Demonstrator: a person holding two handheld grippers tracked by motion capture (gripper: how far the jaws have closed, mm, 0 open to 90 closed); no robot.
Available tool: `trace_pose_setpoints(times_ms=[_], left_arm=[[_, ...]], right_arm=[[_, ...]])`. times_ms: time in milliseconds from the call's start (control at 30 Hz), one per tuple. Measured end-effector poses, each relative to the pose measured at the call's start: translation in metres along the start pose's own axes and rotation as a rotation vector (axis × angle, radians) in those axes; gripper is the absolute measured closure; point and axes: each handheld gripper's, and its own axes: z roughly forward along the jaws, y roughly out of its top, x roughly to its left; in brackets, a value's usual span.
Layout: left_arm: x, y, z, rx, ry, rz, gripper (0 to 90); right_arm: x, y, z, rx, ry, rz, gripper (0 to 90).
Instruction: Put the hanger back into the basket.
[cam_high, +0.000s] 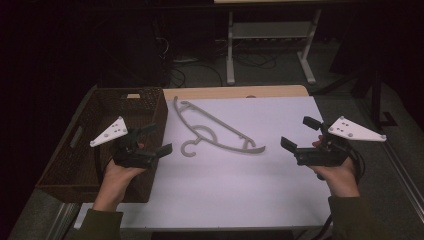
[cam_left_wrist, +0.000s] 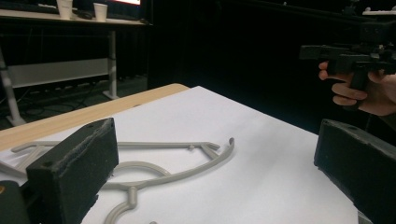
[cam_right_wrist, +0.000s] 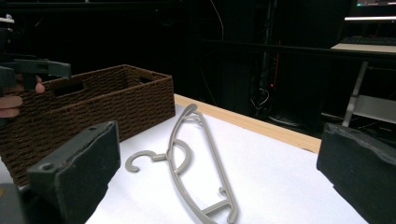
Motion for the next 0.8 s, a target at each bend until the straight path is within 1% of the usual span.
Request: trace_pose_setpoints(times_ms=[33, 100, 133, 200, 233, 300, 333, 367, 400, 433, 467, 500, 533, 567, 600, 633, 667, 700, 767, 800], left_arm=[[0.000, 0.000, 0.000, 0.000, 0.000, 0.000, 0.0], [-0.006, 0.001, 0.004, 0.006, -0.016, 0.002, 0.0], [-0.006, 0.001, 0.004, 0.006, -0.016, 0.002, 0.0], [-0.011, 0.002, 0.008, 0.017, -0.025, 0.013, 0.0], [-0.014, 0.002, 0.011, 0.020, -0.028, 0.010, 0.0], [-0.019, 0.000, 0.016, 0.030, -0.039, 0.013, 0.0], [-0.021, -0.001, 0.018, 0.040, -0.044, 0.014, 0.0], [-0.023, -0.002, 0.021, 0.047, -0.047, 0.011, 0.0], [-0.025, -0.004, 0.024, 0.057, -0.056, 0.010, 0.0], [-0.027, -0.007, 0.027, 0.065, -0.063, 0.009, 0.0], [-0.030, -0.009, 0.030, 0.073, -0.068, 0.007, 0.0], [-0.034, -0.014, 0.035, 0.093, -0.079, 0.004, 0.0], [-0.034, -0.014, 0.035, 0.093, -0.079, 0.004, 0.0], [-0.036, -0.017, 0.037, 0.108, -0.081, 0.009, 0.0], [-0.038, -0.021, 0.040, 0.120, -0.086, 0.009, 0.0], [-0.040, -0.024, 0.042, 0.128, -0.089, 0.005, 0.0], [-0.041, -0.028, 0.044, 0.142, -0.092, 0.003, 0.0], [-0.043, -0.036, 0.047, 0.161, -0.087, 0.003, 0.0], [-0.043, -0.039, 0.048, 0.167, -0.090, 0.003, 0.0], [-0.043, -0.046, 0.050, 0.178, -0.089, 0.000, 0.0]], right_arm=[[0.000, 0.000, 0.000, 0.000, 0.000, 0.000, 0.0], [0.000, 0.000, 0.000, 0.002, -0.001, -0.002, 0.0], [0.000, 0.000, 0.000, 0.002, -0.001, -0.002, 0.0], [0.000, 0.000, 0.000, 0.010, -0.004, -0.007, 0.0], [0.000, 0.000, 0.003, 0.023, -0.004, -0.010, 0.0], [0.000, 0.000, 0.005, 0.030, -0.007, -0.013, 0.0], [0.000, 0.000, 0.007, 0.041, -0.010, -0.012, 0.0], [0.000, -0.001, 0.014, 0.070, -0.013, -0.018, 0.0], [0.000, -0.001, 0.014, 0.070, -0.013, -0.018, 0.0], [0.001, -0.001, 0.022, 0.109, 0.000, -0.021, 4.0], [0.001, -0.001, 0.027, 0.121, 0.011, -0.028, 6.4], [0.002, -0.002, 0.032, 0.143, 0.026, -0.026, 10.0], [0.002, -0.002, 0.037, 0.166, 0.047, -0.028, 15.2], [0.002, -0.004, 0.044, 0.186, 0.065, -0.031, 17.0], [0.002, -0.004, 0.044, 0.186, 0.065, -0.031, 17.0], [0.004, -0.006, 0.056, 0.219, 0.084, -0.034, 20.0], [0.004, -0.006, 0.056, 0.219, 0.084, -0.034, 20.0], [0.005, -0.010, 0.069, 0.239, 0.104, -0.041, 24.4], [0.005, -0.013, 0.080, 0.262, 0.116, -0.043, 28.9], [0.005, -0.015, 0.087, 0.278, 0.127, -0.042, 31.6]])
